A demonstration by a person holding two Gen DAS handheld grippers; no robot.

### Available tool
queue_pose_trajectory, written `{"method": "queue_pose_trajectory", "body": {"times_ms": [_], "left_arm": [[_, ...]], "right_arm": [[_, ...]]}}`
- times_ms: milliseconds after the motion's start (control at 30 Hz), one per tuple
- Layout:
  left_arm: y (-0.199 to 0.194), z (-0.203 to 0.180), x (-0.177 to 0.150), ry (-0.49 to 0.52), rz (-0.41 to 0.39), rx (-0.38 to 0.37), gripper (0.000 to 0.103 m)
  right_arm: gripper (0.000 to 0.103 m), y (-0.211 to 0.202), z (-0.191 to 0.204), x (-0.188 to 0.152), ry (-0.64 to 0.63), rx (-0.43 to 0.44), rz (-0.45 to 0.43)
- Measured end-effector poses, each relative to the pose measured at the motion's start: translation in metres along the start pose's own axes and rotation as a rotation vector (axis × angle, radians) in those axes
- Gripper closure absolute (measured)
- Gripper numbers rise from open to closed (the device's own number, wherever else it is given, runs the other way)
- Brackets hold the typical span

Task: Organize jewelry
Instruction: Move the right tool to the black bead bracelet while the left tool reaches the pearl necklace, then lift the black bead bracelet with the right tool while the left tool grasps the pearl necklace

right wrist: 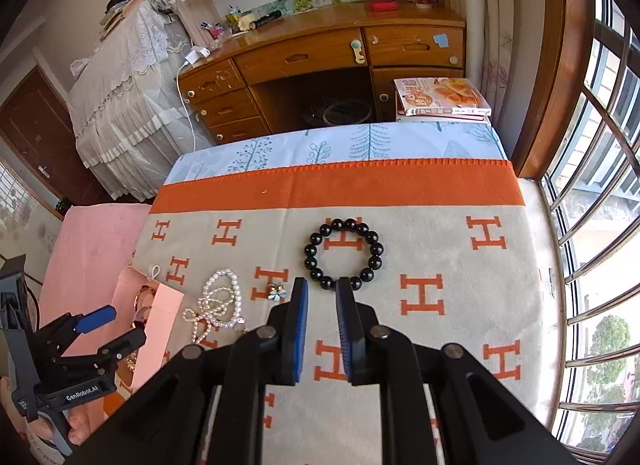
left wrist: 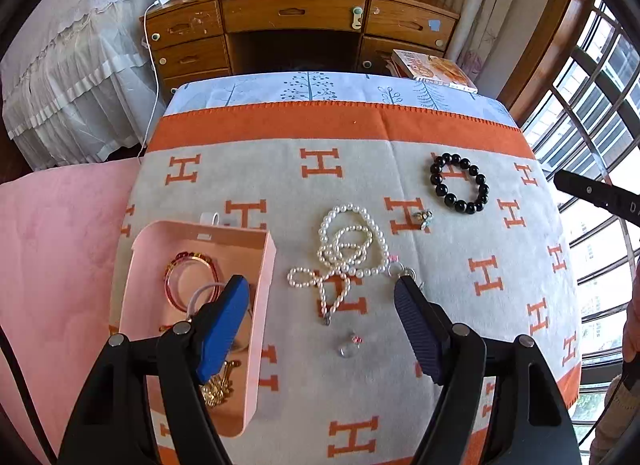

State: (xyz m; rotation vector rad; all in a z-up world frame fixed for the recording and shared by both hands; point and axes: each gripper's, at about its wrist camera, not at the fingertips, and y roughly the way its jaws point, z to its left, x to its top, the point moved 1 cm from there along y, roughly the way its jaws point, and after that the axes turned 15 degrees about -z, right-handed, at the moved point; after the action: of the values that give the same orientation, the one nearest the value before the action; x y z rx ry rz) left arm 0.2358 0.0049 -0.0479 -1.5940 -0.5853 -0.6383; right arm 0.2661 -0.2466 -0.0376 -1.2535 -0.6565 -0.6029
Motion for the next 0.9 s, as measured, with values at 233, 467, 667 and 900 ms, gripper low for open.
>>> {"method": "queue_pose_trajectory", "body": {"times_ms": [233, 467, 667, 900], "left_arm": [[0.062, -0.016, 0.031, 0.091, 0.083, 0.001, 0.039], [0.111, -0.028, 0.031, 0.198, 0.191, 0.020, 0.061], [0.136, -0.027, 0.024, 0.207, 0.244, 0.026, 0.068], [0.148, -0.027, 0.021, 0.225, 0.259, 0.023, 0.069]], "right_arm": [[0.088, 0.057, -0.024, -0.006, 0.054, -0.021, 0.116], [0.088, 0.095, -0.039, -0.011, 0.092, -0.036, 0.171], [0.088, 0.114, -0.043, -0.012, 0.093, -0.057, 0.194], [0.088, 0.130, -0.048, -0.010, 0.085, -0.102, 0.206]]}}
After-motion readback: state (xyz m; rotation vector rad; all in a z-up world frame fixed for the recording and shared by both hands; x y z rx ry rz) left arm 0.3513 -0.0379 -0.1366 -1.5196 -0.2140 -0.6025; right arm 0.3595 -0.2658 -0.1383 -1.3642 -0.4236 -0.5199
